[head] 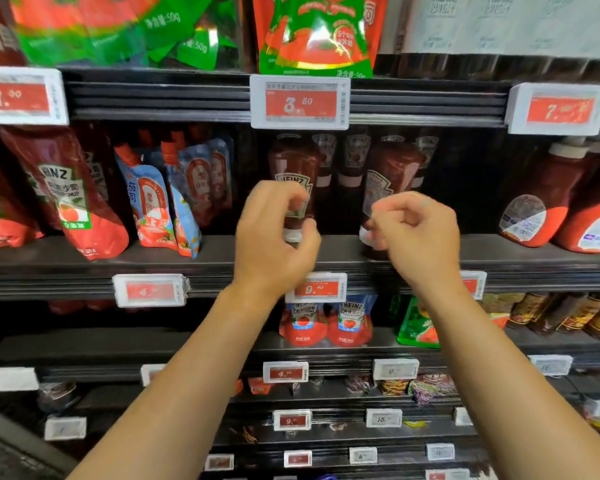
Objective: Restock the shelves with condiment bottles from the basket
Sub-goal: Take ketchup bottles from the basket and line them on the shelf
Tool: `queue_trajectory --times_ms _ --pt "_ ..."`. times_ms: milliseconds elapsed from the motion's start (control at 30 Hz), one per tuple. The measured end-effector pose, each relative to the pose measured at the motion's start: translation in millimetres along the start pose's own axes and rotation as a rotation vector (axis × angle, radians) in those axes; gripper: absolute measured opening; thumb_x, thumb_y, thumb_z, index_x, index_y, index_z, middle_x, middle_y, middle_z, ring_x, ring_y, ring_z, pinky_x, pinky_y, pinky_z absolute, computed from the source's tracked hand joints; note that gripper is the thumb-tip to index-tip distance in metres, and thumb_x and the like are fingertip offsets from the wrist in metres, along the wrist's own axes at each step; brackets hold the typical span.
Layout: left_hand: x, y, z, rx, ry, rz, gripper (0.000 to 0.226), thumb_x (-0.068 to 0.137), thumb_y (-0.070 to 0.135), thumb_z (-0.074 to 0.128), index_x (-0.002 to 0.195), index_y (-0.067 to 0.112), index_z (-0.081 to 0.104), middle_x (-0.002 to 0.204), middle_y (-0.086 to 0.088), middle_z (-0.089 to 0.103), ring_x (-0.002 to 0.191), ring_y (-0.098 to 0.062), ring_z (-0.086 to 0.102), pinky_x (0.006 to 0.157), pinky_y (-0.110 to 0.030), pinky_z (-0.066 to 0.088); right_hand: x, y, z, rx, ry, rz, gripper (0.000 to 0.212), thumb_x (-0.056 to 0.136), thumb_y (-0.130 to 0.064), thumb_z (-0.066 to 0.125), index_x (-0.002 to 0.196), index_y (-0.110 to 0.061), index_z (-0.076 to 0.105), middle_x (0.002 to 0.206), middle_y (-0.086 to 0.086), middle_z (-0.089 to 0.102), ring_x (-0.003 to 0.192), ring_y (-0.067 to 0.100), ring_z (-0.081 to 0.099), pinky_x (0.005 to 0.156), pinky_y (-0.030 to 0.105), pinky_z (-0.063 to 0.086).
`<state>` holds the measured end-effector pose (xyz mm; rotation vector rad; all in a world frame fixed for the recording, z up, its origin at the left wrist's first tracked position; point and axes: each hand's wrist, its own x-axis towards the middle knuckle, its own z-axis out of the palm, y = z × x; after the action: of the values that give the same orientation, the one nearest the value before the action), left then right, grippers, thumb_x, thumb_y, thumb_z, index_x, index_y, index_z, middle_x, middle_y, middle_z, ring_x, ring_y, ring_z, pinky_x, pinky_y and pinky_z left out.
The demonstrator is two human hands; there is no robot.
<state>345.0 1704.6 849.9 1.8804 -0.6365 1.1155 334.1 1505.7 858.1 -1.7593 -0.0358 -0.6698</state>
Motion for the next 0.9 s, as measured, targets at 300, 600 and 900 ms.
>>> queue_trajectory --times_ms 300,600,900 --pt "5 27 80 -0.036 -0.542 -0.422 0.055 0.083 0.039 0.074 0.125 0.017 0.046 0.115 -0.005 0.053 0.106 -0.023 0.058 0.09 -0.04 0.054 35 14 -6 0.246 0.001 0.399 0.046 0.064 -0.012 0.047 0.104 -0.015 0.069 0.084 0.005 0.069 0.073 0.02 0.065 0.066 0.034 0.054" --pt "19 14 88 0.021 -0.567 -0.497 0.032 0.097 0.046 0.06 0.088 0.02 0.044 0.08 0.01 0.044 0.07 -0.006 0.044 0.052 -0.016 0.027 29 28 -20 0.289 -0.194 0.215 0.052 0.071 -0.008 0.07 0.122 -0.014 0.062 0.106 0.006 0.077 0.103 0.024 0.073 0.087 0.038 0.06" --pt "9 25 38 0.123 -0.474 -0.278 0.027 0.092 0.027 0.066 0.118 0.019 0.063 0.106 0.003 0.067 0.093 -0.008 0.066 0.083 -0.036 0.059 22 26 -10 -0.007 -0.098 0.137 0.065 0.058 -0.057 0.087 0.111 -0.03 0.059 0.106 -0.009 0.072 0.094 0.0 0.07 0.081 0.027 0.058"
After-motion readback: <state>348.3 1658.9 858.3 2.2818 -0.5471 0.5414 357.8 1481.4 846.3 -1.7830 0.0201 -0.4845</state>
